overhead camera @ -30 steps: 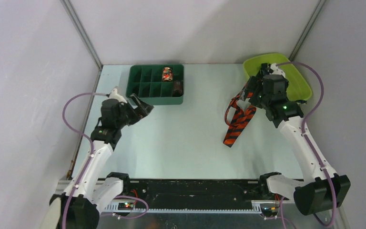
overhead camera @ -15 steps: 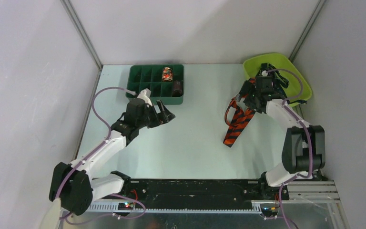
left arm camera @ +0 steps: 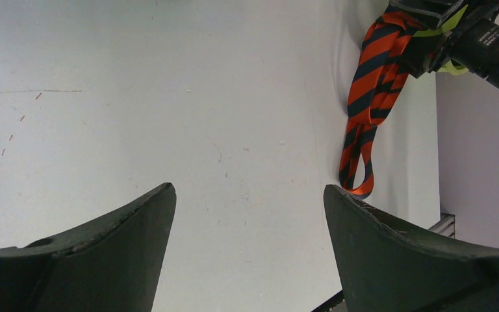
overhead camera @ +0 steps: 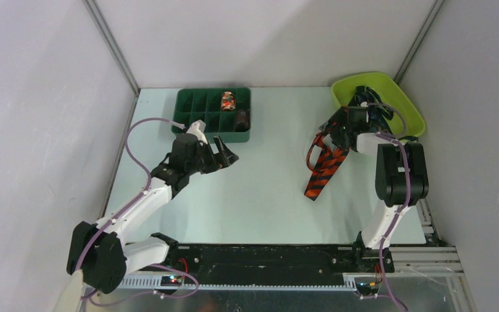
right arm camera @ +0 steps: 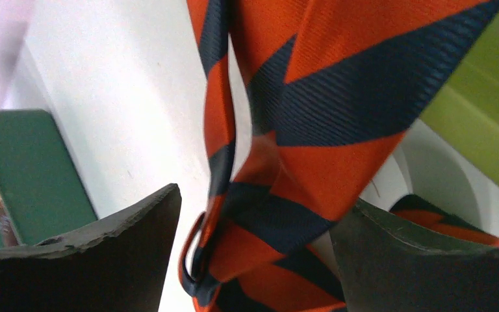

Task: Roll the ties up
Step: Pick up the tie at the center of the board.

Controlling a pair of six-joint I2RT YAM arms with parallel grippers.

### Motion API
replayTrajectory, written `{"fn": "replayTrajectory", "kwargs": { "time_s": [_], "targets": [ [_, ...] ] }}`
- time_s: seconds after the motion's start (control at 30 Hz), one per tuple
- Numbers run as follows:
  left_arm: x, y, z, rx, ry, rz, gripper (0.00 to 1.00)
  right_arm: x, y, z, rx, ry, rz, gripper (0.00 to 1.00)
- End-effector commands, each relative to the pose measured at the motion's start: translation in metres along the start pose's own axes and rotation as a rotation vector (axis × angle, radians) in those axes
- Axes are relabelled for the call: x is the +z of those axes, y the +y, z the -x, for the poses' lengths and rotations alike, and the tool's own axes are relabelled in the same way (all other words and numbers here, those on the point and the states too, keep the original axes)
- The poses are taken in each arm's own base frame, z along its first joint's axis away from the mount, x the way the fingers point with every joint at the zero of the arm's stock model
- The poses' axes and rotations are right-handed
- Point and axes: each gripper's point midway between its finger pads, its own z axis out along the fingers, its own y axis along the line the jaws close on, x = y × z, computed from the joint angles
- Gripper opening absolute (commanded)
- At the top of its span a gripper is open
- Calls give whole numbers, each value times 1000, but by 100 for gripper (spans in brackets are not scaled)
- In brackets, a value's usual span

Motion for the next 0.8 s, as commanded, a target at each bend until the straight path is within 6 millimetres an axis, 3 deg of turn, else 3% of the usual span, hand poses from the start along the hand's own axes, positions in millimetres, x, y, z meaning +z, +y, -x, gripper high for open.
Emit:
{"fn": "replayTrajectory", "kwargs": {
  "time_s": [0.0, 0.1, 0.17, 0.33, 0.4, 0.53, 0.67, 0.73, 0.77],
  "targets": [
    [-4, -15, 18, 32, -50, -36, 90, 10, 27, 32, 58, -106, 106, 79],
    [-4, -15, 17, 32, -46, -34, 90, 14, 32, 40, 57, -133, 119, 69],
    [-4, -15, 17, 33, -46, -36, 90, 14, 36, 43, 51, -143, 136, 56],
    [-5, -13, 16, 31, -47, -29, 90, -4, 61, 47, -15, -170, 197, 8],
    [-5, -13, 16, 29, -49, -28, 90, -19, 80, 47, -72, -191, 231, 0],
    [-8, -15, 18, 37, -58, -35, 90, -70, 127, 53, -213, -297, 301, 0],
    [-13, -17, 24, 57, -88, -44, 91, -142, 175, 65, -331, -446, 366, 0],
    [-16, -19, 28, 69, -111, -50, 92, -192, 202, 74, -378, -540, 412, 0],
    [-17, -20, 29, 76, -118, -51, 92, -205, 210, 72, -406, -568, 416, 0]
  ]
}}
